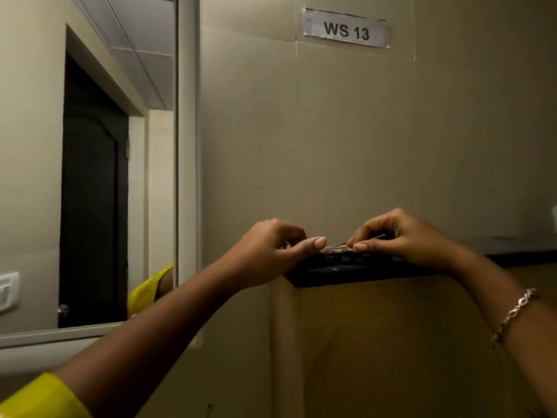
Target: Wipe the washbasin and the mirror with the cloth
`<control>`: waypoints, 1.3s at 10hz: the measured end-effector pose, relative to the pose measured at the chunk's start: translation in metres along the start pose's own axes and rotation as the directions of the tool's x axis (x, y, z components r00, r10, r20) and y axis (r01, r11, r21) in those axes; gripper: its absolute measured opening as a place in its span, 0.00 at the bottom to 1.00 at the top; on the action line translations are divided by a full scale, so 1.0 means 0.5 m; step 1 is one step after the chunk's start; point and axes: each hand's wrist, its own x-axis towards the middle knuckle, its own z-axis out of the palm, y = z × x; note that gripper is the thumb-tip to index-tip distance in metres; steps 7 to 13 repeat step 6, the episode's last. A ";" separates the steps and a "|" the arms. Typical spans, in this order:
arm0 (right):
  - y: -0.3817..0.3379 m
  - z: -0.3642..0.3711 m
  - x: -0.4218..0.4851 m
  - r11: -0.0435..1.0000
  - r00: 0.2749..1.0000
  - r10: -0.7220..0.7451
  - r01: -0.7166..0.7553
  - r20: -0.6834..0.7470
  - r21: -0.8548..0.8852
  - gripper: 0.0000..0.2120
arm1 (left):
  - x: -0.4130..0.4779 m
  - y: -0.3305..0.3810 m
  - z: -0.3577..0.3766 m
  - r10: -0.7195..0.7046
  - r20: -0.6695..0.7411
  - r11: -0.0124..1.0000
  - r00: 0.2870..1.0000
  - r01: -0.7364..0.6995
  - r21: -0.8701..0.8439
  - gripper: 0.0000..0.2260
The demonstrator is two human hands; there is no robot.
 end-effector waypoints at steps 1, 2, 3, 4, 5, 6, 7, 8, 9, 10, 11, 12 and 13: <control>-0.015 0.014 -0.007 0.998 0.997 -0.006 0.000 -0.081 -0.070 0.02 | -0.011 -0.006 0.001 0.008 -0.011 1.000 1.000 -0.008 0.004 0.20; -0.043 0.041 -0.018 0.993 0.978 -0.068 0.047 -0.197 -0.106 0.01 | -0.032 -0.019 -0.004 0.030 -0.068 0.999 0.997 -0.030 0.012 0.16; -0.079 0.088 -0.026 0.987 0.936 -0.129 0.088 -0.328 -0.138 0.02 | -0.063 -0.041 -0.026 0.051 -0.190 0.997 0.980 -0.039 0.067 0.13; -0.124 0.157 -0.027 0.973 0.839 -0.212 0.132 -0.502 -0.189 0.02 | -0.108 -0.066 -0.068 0.093 -0.333 0.994 0.938 -0.068 0.086 0.10; -0.176 0.233 -0.026 0.957 0.728 -0.283 0.175 -0.625 -0.230 0.02 | -0.165 -0.098 -0.115 0.108 -0.417 0.988 0.902 -0.052 0.145 0.13; -0.230 0.310 -0.017 0.937 0.631 -0.350 0.223 -0.692 -0.269 0.03 | -0.231 -0.134 -0.159 0.102 -0.504 0.985 0.857 -0.017 0.171 0.15; -0.230 0.310 -0.017 0.937 0.631 -0.350 0.223 -0.692 -0.269 0.03 | -0.231 -0.134 -0.159 0.102 -0.504 0.985 0.857 -0.017 0.171 0.15; -0.230 0.310 -0.017 0.937 0.631 -0.350 0.223 -0.692 -0.269 0.03 | -0.231 -0.134 -0.159 0.102 -0.504 0.985 0.857 -0.017 0.171 0.15; -0.230 0.310 -0.017 0.937 0.631 -0.350 0.223 -0.692 -0.269 0.03 | -0.231 -0.134 -0.159 0.102 -0.504 0.985 0.857 -0.017 0.171 0.15; -0.230 0.310 -0.017 0.937 0.631 -0.350 0.223 -0.692 -0.269 0.03 | -0.231 -0.134 -0.159 0.102 -0.504 0.985 0.857 -0.017 0.171 0.15; -0.230 0.310 -0.017 0.937 0.631 -0.350 0.223 -0.692 -0.269 0.03 | -0.231 -0.134 -0.159 0.102 -0.504 0.985 0.857 -0.017 0.171 0.15; -0.230 0.310 -0.017 0.937 0.631 -0.350 0.223 -0.692 -0.269 0.03 | -0.231 -0.134 -0.159 0.102 -0.504 0.985 0.857 -0.017 0.171 0.15; -0.230 0.310 -0.017 0.937 0.631 -0.350 0.223 -0.692 -0.269 0.03 | -0.231 -0.134 -0.159 0.102 -0.504 0.985 0.857 -0.017 0.171 0.15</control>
